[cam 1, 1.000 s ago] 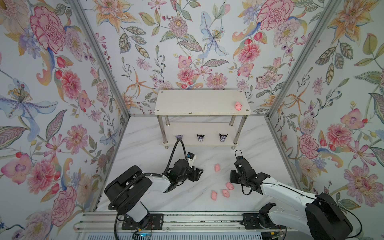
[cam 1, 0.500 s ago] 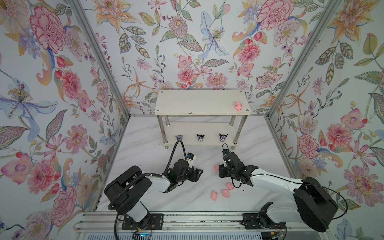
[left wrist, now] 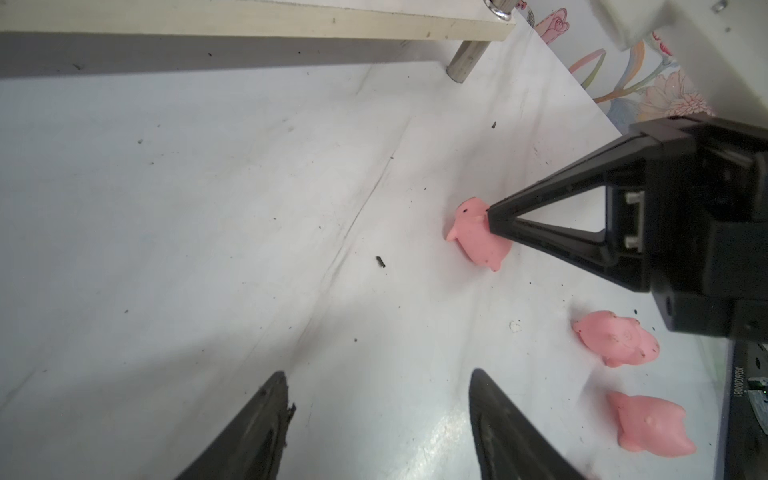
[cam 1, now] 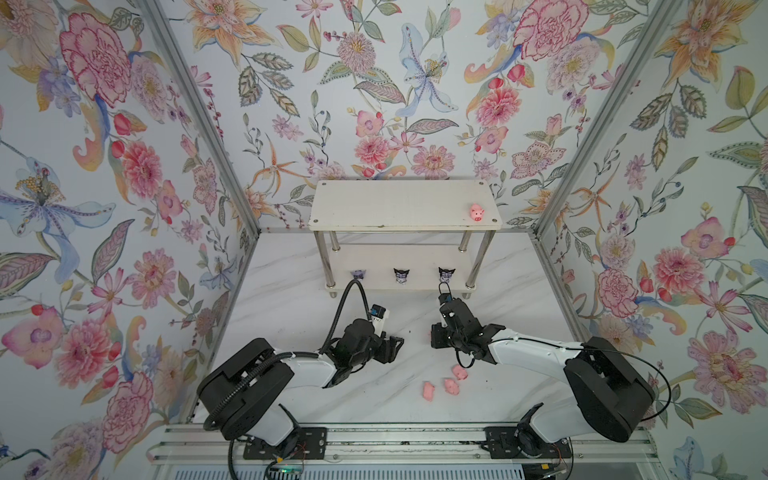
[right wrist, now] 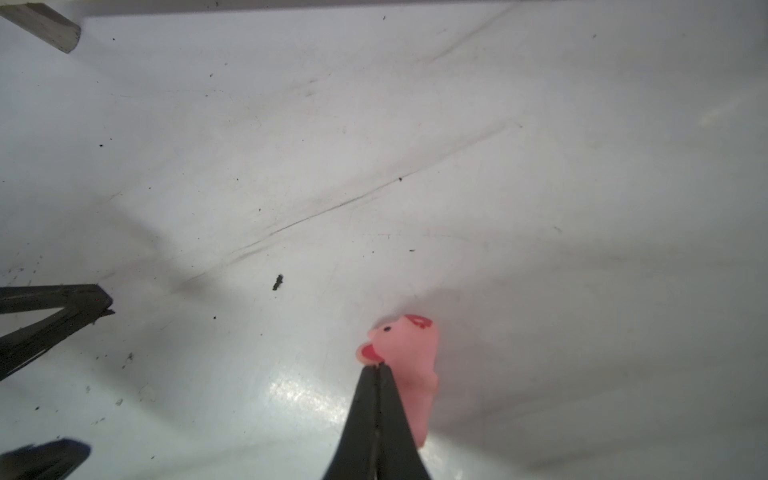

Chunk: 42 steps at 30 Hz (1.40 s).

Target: Place and organize the plastic toys onto the shelf

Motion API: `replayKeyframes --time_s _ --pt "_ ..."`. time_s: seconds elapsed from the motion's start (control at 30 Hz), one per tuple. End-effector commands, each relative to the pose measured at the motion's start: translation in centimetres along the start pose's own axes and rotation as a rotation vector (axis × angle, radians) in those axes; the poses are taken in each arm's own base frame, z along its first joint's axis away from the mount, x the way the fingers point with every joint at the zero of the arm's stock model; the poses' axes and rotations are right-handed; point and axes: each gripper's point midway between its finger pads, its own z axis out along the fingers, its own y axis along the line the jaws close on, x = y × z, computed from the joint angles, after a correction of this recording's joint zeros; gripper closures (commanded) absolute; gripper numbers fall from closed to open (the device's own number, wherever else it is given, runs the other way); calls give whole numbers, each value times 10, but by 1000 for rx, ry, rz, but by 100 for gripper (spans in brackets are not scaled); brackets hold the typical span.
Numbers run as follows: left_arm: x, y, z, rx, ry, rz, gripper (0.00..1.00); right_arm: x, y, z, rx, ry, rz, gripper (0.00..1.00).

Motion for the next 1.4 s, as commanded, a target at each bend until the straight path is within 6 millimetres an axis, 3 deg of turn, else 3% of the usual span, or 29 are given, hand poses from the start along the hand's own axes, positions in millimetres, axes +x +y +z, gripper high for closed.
replayKeyframes --time_s 0.0,0.17,0.43,0.73,0.87,1.03,1.17,1.23,1.37 --pt "3 1 0 -9 7 21 30 16 -17 -5 34 22 20 100" --pt "3 -1 2 1 6 12 30 22 -24 -15 40 18 29 100" --pt "0 -3 2 8 -2 5 30 9 -20 -26 22 -15 24 100" --pt "1 -2 -1 2 -2 1 30 -5 6 -10 -29 2 -3 100" --pt "2 -1 -2 -5 2 2 30 -6 -1 -1 6 14 1 100" --pt "2 2 -5 -22 1 13 30 12 -17 7 38 57 25 100" --pt "2 3 -4 -27 2 17 30 25 -23 6 45 70 33 100" --pt "1 2 -2 -22 2 15 30 25 -37 4 67 66 64 100" --pt "2 1 0 -12 3 9 30 27 -44 -3 74 50 82 100"
